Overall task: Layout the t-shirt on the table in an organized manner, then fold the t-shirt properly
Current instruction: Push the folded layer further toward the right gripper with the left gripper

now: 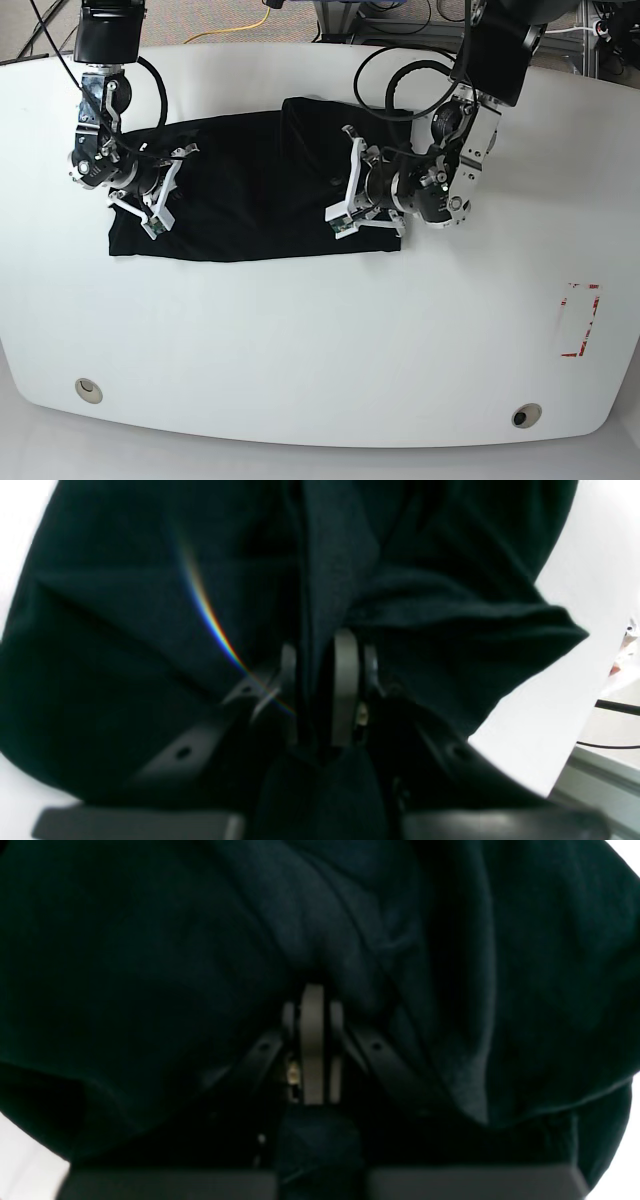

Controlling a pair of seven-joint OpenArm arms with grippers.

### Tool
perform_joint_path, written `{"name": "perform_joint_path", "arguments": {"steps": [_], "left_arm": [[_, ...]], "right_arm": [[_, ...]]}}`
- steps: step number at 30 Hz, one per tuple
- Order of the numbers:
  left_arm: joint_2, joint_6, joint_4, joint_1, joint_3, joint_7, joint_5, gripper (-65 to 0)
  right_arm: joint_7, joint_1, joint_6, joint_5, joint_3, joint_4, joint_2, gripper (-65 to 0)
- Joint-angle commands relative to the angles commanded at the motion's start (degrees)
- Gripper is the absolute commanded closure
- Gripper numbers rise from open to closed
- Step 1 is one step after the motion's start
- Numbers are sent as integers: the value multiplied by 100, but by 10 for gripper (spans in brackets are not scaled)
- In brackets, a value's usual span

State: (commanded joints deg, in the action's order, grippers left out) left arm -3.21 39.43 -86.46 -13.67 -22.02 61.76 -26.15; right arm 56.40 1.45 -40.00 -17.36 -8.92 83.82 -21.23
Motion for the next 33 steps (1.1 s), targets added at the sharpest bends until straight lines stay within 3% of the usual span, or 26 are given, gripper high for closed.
{"name": "perform_joint_path", "arguments": {"steps": [7,14,20,30,33], "left_arm": [[404,0,475,-527,9,-105,246,-63],[747,0,1231,-967,-18,-677,527,-67],[914,0,1802,-1257,-18,-862,519,-67],[1029,-9,1837,-1591,-26,-1064,536,-67],[1037,-211,1837,-1714,-70,-1196,536,-68]], "right_arm": [[0,0,0,0,0,0,0,-8],[0,0,0,0,0,0,-9,-8],[0,0,0,0,0,0,-26,-8],[0,0,0,0,0,0,-9,-8],[0,-9,0,0,0,0,-9,-8]]}}
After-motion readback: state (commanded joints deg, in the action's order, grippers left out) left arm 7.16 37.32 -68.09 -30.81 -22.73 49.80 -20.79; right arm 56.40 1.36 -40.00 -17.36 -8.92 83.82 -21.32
